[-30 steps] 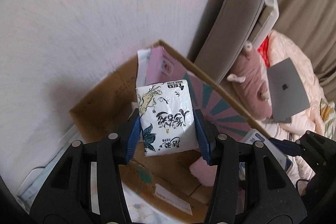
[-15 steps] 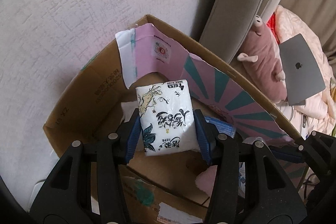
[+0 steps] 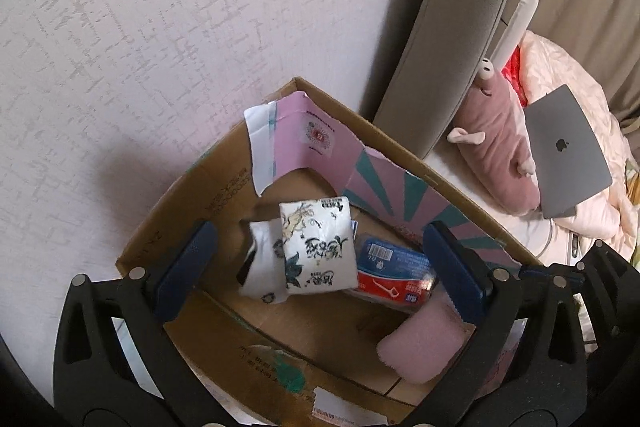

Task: Organize objects
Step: 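Carry tissue pack and swab case into the cardboard box and open both tools, then withdraw both tools from the box back over the empty tray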

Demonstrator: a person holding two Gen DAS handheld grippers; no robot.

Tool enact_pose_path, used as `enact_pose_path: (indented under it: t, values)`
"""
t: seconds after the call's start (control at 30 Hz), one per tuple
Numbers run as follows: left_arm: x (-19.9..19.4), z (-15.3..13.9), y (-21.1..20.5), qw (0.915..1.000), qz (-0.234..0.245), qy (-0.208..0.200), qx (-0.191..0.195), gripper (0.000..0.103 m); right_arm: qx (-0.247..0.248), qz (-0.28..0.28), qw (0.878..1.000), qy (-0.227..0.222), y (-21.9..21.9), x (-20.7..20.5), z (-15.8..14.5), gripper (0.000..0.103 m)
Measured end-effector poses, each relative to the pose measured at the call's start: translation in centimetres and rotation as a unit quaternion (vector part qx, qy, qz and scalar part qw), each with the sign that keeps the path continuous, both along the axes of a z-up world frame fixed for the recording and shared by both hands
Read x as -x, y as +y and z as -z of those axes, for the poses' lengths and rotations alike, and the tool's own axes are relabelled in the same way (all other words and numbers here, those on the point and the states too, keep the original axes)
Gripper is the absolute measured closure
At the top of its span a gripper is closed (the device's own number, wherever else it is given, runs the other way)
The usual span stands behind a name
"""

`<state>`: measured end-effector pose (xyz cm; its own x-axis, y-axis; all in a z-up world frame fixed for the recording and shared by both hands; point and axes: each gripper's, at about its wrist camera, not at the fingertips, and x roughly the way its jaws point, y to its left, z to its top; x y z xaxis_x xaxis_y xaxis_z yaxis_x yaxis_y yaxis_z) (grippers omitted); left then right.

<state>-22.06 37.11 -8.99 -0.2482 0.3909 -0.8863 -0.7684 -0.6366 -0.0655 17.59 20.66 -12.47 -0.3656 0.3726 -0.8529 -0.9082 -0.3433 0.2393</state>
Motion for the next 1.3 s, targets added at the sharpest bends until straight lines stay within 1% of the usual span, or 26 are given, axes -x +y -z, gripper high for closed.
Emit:
enact_pose_path:
  t: [0.17,0.3,0.4,0.5,0.6,0.7,0.73,0.8,0.93,1.03,1.07,1.1,1.13,1.3]
  values:
    - [-0.8,-0.5,0.0,1.0000,-0.002,0.003,-0.003,0.000,-0.006,0.003,1.000,-0.003,-0.1,0.2,-0.6,0.001]
    - [-1.3,-2.2,-1.2,0.9999,-0.001,0.011,-0.009,0.000,-0.013,-0.001,1.000,-0.006,-0.3,0.2,-1.0,0.001]
    - [-1.9,-3.8,-2.2,0.9997,-0.002,0.019,-0.018,0.000,-0.022,-0.002,1.000,-0.005,-0.8,0.2,-2.3,0.001]
    - [-2.6,-5.8,-3.7,0.9991,-0.009,0.030,-0.028,0.000,-0.030,-0.004,1.000,0.000,-1.5,0.3,-4.1,0.001]
    - [-3.6,-8.5,-6.0,0.9976,-0.025,0.047,-0.044,0.000,-0.041,-0.002,0.999,0.006,-2.1,0.4,-5.9,0.001]
    - [-4.7,-11.4,-8.9,0.9947,-0.047,0.069,-0.059,0.000,-0.062,-0.005,0.998,0.010,-3.0,1.0,-8.1,0.001]
    - [-5.3,-12.6,-10.4,0.9930,-0.061,0.076,-0.067,0.000,-0.072,-0.008,0.997,0.009,-3.4,1.4,-9.1,0.001]
    - [-5.7,-14.0,-12.6,0.9901,-0.082,0.083,-0.078,0.000,-0.087,-0.016,0.996,0.011,-4.1,2.0,-10.5,0.001]
    - [-7.4,-16.6,-18.3,0.9799,-0.133,0.107,-0.103,0.000,-0.115,-0.036,0.993,0.021,-5.6,3.9,-12.9,0.001]
    - [-8.9,-17.9,-22.9,0.9694,-0.179,0.122,-0.115,0.000,-0.129,-0.058,0.989,0.033,-6.7,5.8,-14.3,0.001]
    - [-9.7,-18.1,-24.7,0.9645,-0.199,0.126,-0.120,0.000,-0.133,-0.066,0.988,0.036,-7.1,6.7,-14.7,0.001]
    - [-10.2,-18.2,-26.1,0.9607,-0.213,0.129,-0.122,0.000,-0.137,-0.071,0.987,0.039,-7.5,7.2,-14.9,0.001]
    - [-11.1,-18.2,-28.1,0.9548,-0.236,0.133,-0.123,0.000,-0.139,-0.075,0.987,0.041,-7.9,7.8,-15.1,0.001]
    - [-14.2,-17.6,-34.5,0.9321,-0.310,0.147,-0.116,0.000,-0.150,-0.099,0.983,0.047,-10.1,11.4,-15.7,0.001]
